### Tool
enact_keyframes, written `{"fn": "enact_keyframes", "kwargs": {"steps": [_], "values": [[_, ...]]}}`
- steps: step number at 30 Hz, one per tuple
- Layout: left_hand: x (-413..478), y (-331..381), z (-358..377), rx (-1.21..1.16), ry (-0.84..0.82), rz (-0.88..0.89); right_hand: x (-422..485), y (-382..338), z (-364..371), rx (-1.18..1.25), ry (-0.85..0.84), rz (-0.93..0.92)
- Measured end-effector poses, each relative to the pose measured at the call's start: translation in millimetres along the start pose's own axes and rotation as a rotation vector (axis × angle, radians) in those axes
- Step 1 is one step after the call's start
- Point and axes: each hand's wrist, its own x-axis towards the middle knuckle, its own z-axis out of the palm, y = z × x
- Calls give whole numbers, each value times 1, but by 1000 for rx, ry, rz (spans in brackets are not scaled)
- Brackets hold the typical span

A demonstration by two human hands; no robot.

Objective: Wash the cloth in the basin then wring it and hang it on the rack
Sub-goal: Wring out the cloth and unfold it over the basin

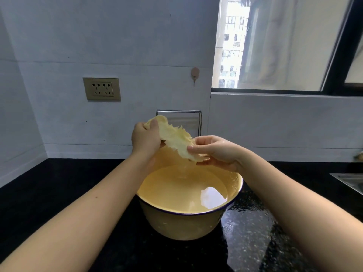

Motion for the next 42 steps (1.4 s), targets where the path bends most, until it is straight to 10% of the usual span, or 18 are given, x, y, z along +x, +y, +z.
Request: {"fn": "enact_keyframes", "kwargs": {"steps": [11,23,42], "values": [[-7,-1,-22,-222,-439,-189,-12,-9,-21,324,421,-189],[-19,-2,-19,332,-901,-40,-10,-36,1,149,272,-383],[-17,-1,5,135,-742,-62,18,-33,-19,-37,560,-386]]}}
